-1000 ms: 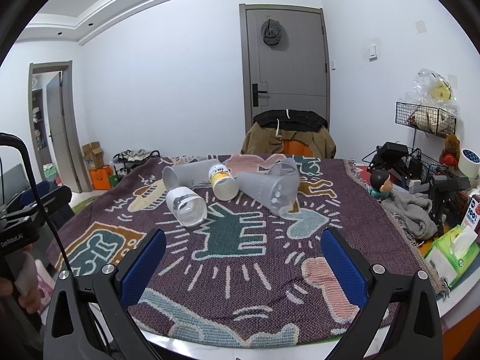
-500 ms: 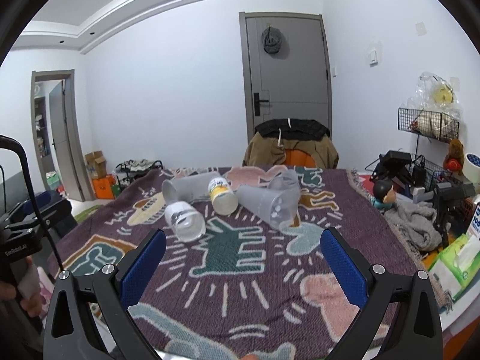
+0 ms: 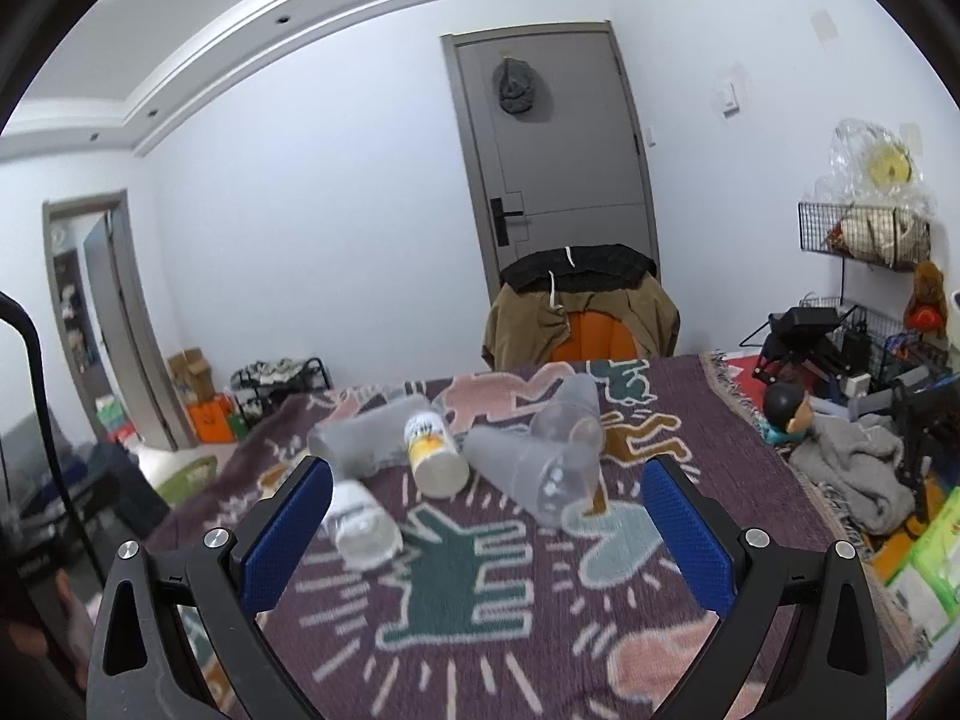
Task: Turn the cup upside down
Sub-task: 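Move the right gripper to the frosted HEYTEA cup lying sideways and close on it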
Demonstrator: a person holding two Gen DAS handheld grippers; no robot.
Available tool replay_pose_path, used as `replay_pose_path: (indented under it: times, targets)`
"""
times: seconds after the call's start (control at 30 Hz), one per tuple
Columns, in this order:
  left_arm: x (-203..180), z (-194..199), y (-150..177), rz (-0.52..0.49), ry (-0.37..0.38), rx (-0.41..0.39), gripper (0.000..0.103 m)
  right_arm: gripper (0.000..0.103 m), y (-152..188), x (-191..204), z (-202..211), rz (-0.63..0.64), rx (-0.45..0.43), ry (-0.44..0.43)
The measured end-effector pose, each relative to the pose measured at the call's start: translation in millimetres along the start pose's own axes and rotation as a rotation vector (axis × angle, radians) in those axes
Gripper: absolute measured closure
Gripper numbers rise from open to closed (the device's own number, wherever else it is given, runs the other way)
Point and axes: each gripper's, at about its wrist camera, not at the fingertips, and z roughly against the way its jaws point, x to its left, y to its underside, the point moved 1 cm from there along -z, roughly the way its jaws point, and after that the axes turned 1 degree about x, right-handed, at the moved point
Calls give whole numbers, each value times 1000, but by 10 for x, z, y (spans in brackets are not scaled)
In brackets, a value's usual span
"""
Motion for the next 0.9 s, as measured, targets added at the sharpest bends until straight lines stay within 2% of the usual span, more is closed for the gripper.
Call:
replay_pose_path:
  times: [0.13, 0.43, 0.67, 0.9]
  targets:
    - [6, -112, -99, -3, 0, 22, 0, 0, -209, -98, -221, -51, 18, 12]
    - [-60, -401, -307, -34, -30, 43, 0, 0, -530, -216, -862, -17, 182, 29]
    - [-58, -742, -433, -24, -2, 108, 0, 0, -601, -334, -1478, -8, 338, 41]
    - [-35, -1140, -417, 11, -8, 186, 0, 0, -655, -429, -1989, 27, 441, 54]
